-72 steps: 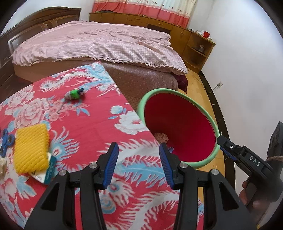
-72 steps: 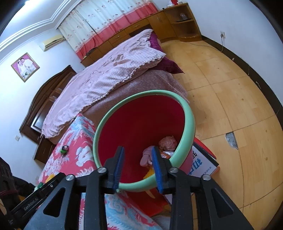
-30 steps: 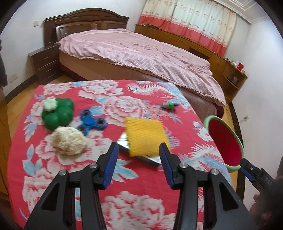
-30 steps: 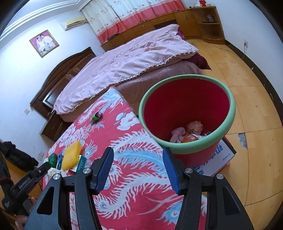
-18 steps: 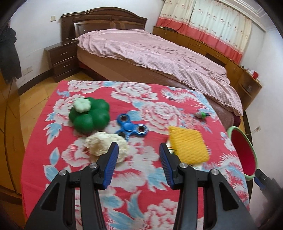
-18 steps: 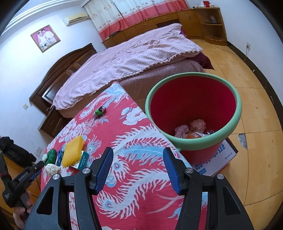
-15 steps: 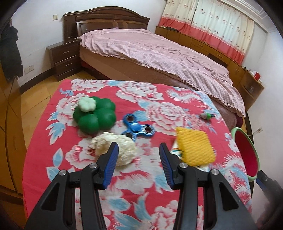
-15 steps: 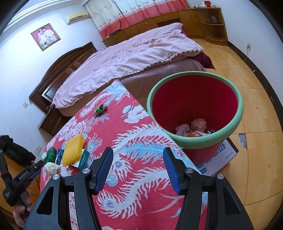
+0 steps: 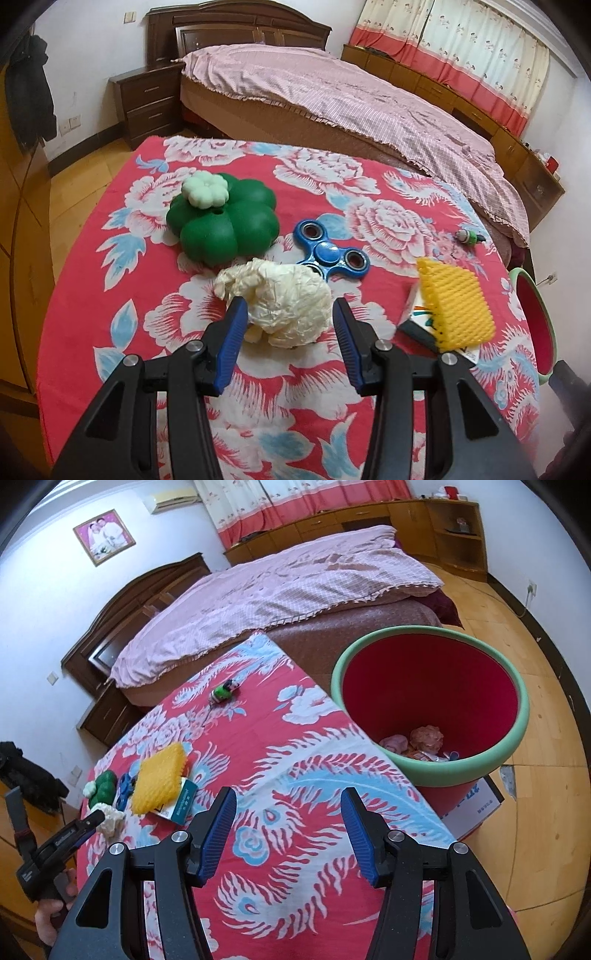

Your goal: Collect trash

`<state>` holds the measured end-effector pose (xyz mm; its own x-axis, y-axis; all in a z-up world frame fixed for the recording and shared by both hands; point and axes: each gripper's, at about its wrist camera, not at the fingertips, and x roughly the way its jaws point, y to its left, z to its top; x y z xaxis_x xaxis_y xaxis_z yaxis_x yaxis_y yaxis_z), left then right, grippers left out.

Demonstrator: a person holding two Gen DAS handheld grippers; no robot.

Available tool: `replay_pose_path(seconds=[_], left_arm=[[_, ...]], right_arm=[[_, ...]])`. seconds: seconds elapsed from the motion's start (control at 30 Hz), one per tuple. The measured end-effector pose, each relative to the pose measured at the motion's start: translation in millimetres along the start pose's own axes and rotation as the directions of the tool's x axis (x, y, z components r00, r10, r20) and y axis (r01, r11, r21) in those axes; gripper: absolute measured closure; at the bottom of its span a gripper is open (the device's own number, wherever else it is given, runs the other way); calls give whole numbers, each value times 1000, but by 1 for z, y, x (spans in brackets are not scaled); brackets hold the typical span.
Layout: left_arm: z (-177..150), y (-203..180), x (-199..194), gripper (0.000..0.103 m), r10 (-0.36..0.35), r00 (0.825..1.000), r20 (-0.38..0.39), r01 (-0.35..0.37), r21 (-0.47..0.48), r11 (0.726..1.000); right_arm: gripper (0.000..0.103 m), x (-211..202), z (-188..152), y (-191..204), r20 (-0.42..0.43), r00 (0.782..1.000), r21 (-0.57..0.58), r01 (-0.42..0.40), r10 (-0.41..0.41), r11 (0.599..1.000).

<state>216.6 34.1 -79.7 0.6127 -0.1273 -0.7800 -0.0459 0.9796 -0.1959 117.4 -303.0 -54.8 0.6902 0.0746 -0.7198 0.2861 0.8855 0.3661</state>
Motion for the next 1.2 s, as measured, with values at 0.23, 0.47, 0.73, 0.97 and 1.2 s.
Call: replay_pose_path(seconds=[0.23, 0.47, 0.73, 0.97, 1.2], left_arm=[[0, 7, 11, 55, -13, 1000, -7, 13, -39, 999], [2, 8, 16, 55, -31, 1000, -2, 31, -45, 998], [1, 17, 13, 68, -65, 998, 24, 67, -66, 996], [-1, 22, 1, 70, -100, 994, 49, 105, -97, 990], [-5, 21, -13, 70, -122, 990, 72, 129, -102, 986]], right_arm=[[43, 8, 5, 16, -10, 1000, -42, -9, 9, 999], [43, 19, 9, 39, -19, 999, -95, -33, 31, 995], [43, 38, 8, 68, -52, 997, -160, -72, 65, 984], [43, 61, 8, 93, -81, 994, -223, -86, 70, 971], [43, 85, 5, 113, -123, 990, -274, -102, 71, 956]])
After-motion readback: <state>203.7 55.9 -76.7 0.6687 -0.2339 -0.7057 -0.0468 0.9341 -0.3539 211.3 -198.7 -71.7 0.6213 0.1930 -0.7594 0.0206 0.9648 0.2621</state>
